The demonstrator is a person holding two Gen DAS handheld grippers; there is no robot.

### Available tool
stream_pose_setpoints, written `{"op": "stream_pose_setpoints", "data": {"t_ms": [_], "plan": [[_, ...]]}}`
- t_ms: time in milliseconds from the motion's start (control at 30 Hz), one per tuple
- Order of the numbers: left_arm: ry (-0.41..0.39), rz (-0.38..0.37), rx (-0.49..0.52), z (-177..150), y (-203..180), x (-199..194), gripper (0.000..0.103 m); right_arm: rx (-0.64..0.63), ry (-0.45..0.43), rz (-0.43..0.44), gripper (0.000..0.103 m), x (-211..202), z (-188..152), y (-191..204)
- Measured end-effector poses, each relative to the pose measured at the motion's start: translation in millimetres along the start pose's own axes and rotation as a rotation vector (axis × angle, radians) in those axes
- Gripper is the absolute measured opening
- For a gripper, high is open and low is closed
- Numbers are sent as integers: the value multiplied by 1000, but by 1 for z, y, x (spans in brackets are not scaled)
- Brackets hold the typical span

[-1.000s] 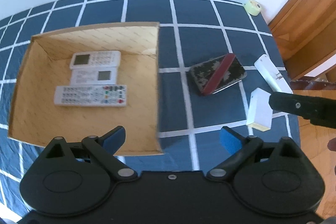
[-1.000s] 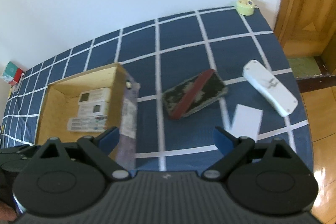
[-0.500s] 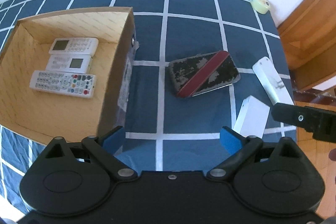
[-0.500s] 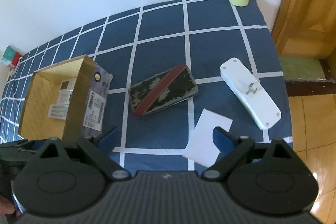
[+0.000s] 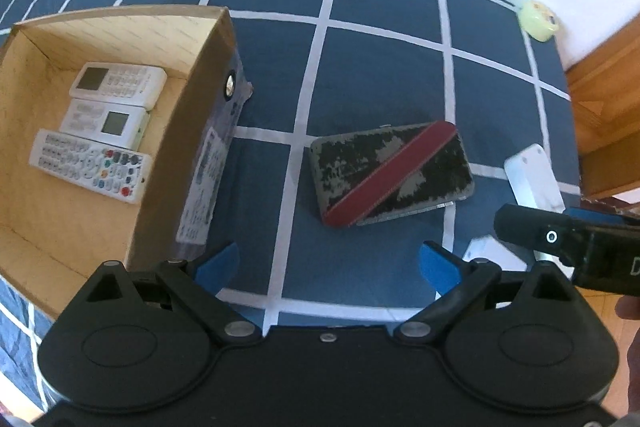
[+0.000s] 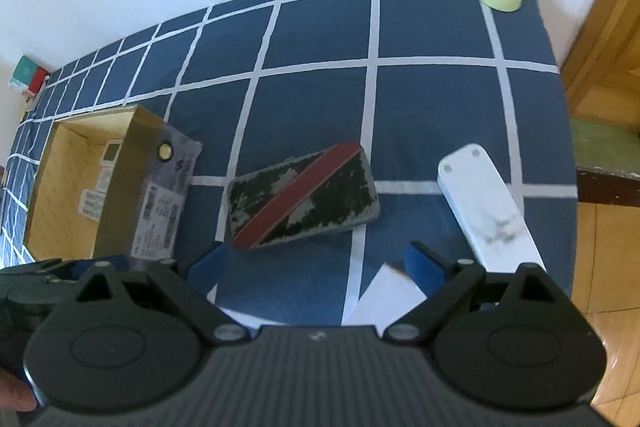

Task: Organize objects
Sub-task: 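Close the right gripper on the camouflage case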

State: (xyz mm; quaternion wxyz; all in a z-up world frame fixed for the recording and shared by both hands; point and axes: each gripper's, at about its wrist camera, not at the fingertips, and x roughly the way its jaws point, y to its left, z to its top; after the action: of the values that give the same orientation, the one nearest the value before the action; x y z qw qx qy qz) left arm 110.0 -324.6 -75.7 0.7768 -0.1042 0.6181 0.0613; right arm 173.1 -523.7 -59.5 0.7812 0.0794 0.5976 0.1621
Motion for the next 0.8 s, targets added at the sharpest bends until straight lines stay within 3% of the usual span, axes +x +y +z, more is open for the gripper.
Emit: {"op": "stream_pose_setpoints", "data": {"t_ms": [367,800], "plan": [[63,18,-48,28,-2,49,97,-36,95,28,95,61,40,-12],[137,-11,-78,42,-1,99,97,-65,182,36,95,118,54,-14]]}}
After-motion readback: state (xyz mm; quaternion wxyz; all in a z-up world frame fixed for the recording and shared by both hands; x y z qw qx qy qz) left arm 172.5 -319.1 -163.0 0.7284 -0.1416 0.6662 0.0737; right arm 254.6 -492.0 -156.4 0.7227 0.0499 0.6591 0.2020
